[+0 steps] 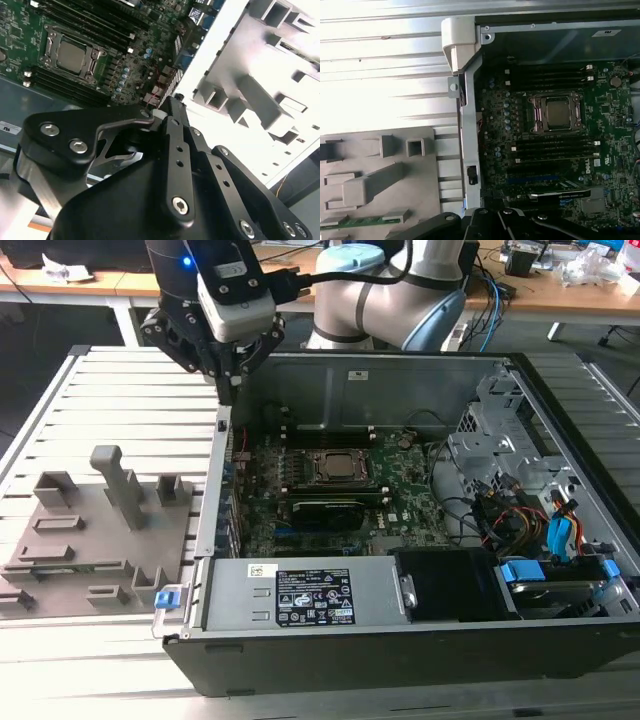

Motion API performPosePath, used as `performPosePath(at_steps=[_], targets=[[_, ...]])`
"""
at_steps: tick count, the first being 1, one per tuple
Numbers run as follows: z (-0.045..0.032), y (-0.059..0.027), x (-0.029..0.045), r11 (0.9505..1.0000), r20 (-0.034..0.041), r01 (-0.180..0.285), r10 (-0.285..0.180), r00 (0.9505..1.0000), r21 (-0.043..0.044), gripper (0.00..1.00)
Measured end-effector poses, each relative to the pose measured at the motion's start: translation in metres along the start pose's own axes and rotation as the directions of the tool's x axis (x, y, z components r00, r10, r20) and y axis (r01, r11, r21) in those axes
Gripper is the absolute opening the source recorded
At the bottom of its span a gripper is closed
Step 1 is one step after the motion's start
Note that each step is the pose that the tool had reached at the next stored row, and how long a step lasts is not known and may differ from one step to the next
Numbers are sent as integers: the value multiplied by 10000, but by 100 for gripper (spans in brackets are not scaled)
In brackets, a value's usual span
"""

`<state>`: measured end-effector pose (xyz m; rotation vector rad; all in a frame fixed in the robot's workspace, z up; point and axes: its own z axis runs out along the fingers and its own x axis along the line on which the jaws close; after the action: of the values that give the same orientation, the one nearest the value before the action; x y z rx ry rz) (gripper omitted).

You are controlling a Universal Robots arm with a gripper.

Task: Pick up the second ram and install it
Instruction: 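Reach for the second ram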

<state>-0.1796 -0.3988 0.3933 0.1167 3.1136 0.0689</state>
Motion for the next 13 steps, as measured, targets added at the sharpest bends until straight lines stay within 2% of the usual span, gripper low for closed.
performPosePath(at_steps=[2, 3, 7, 8, 9, 13], targets=[[-2, -6, 74, 10000, -1, 1, -1, 10000, 0, 11], [-4, -10, 134, 10000, 0, 1, -1, 10000, 1, 11], [-6, -16, 211, 10000, 0, 1, -1, 10000, 0, 11], [-7, -20, 267, 10000, 0, 1, -1, 10000, 0, 11], [-8, -22, 290, 10000, 0, 1, -1, 10000, 0, 11], [-9, -27, 358, 10000, 0, 0, 0, 10000, 0, 11]])
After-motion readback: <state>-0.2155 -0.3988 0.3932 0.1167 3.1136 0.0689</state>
